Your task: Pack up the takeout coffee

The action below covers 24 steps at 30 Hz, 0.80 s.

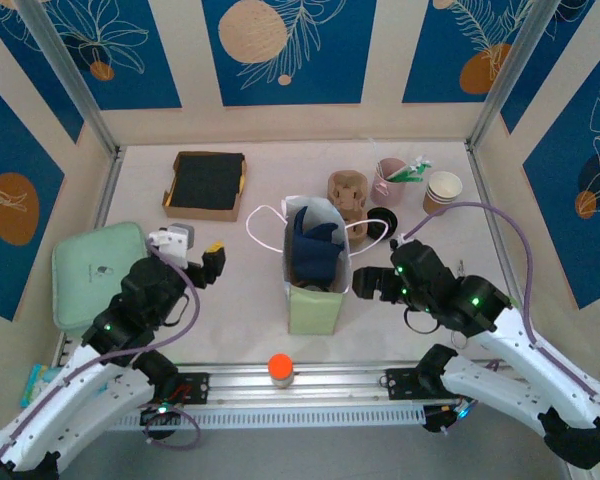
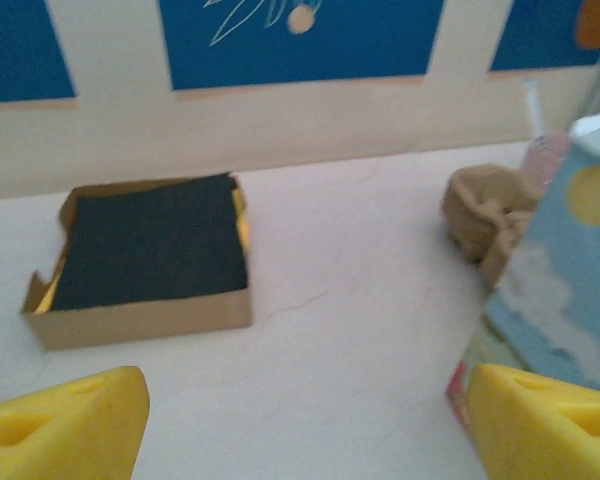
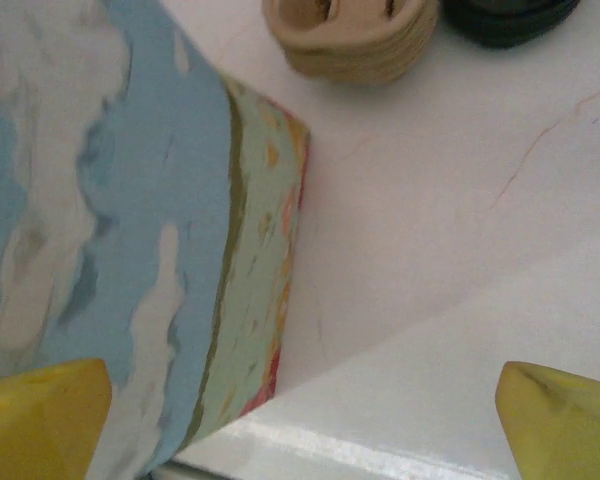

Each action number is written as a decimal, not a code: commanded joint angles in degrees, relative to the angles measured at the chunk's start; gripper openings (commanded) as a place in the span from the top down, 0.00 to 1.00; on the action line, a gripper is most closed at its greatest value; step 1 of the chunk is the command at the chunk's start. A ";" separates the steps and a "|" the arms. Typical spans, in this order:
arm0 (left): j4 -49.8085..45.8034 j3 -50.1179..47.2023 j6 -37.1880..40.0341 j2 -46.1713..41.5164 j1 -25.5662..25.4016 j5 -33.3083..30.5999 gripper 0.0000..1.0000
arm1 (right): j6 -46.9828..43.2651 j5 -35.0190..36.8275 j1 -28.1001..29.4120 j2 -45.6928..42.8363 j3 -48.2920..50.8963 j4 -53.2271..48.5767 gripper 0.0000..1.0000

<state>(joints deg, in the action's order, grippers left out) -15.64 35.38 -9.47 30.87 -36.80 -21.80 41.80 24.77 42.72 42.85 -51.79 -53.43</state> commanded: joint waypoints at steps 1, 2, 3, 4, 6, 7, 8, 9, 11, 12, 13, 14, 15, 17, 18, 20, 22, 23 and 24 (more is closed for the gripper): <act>-1.72 1.45 2.61 1.03 -0.34 -7.81 0.17 | -2.58 3.09 -3.88 0.48 -1.56 1.81 0.01; -1.63 1.44 2.85 1.47 -0.37 -8.87 0.17 | -3.26 2.81 -5.51 0.48 -1.47 1.97 0.01; -1.56 1.43 3.34 1.95 -0.38 -9.95 0.17 | -4.37 2.08 -7.53 0.48 -1.47 2.44 0.01; -1.41 1.33 3.80 2.46 -0.35 -10.82 0.17 | -5.63 1.16 -9.52 0.48 -1.27 3.13 0.01; -0.93 1.08 4.43 3.29 -0.35 -11.95 0.17 | -7.39 0.31 -12.57 0.24 -0.91 4.50 0.01; -0.37 0.88 4.90 3.72 -0.38 -12.27 0.18 | -8.18 0.44 -13.73 -0.11 -0.33 5.63 0.01; 0.14 0.64 5.22 4.11 -0.36 -12.67 0.17 | -8.96 0.78 -14.64 -0.58 0.19 6.81 0.01; 0.61 0.49 5.66 4.56 -0.37 -13.16 0.17 | -9.59 1.30 -15.59 -0.87 0.70 7.88 0.01; 1.55 0.06 6.36 5.47 -0.31 -14.55 0.17 | -10.85 2.45 -17.13 -1.48 1.87 10.17 0.01; 2.30 -0.26 6.93 6.13 -0.34 -15.35 0.17 | -12.20 2.51 -17.85 -1.86 3.00 11.92 0.01; 3.27 -0.67 7.52 6.66 -0.38 -16.27 0.18 | -13.65 2.65 -18.33 -2.32 4.61 14.27 0.01; 4.32 -1.16 8.27 7.18 -0.35 -17.16 0.18 | -14.61 2.99 -18.73 -2.71 6.01 16.25 0.01; 5.66 -1.86 9.08 7.77 -0.33 -18.20 0.17 | -15.49 3.90 -19.15 -3.01 7.39 18.18 0.01; 7.97 -2.95 10.42 8.85 -0.28 -20.55 0.17 | -16.14 6.58 -20.46 -2.85 9.14 20.63 0.01; 9.00 -3.52 10.97 9.47 -0.29 -22.29 0.17 | -16.22 7.47 -21.46 -2.42 9.82 21.41 0.01; 10.56 -4.50 11.54 10.37 -0.29 -25.20 0.17 | -16.57 8.32 -23.32 -1.41 11.66 23.25 0.01; 12.26 -5.88 12.00 10.74 -0.22 -26.85 0.17 | -17.23 7.83 -24.83 -0.47 13.01 24.75 0.01; 13.23 -6.61 12.32 10.79 -0.26 -27.51 0.17 | -17.80 8.21 -25.11 -0.26 13.71 25.28 0.01; 14.47 -7.56 12.90 10.79 -0.27 -28.41 0.17 | -18.42 9.40 -25.14 -0.22 14.83 26.36 0.01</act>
<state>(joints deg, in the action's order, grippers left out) -6.20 29.47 1.17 41.87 -36.77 -44.88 25.87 31.14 18.15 42.65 -38.68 -32.05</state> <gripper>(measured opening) 0.827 0.990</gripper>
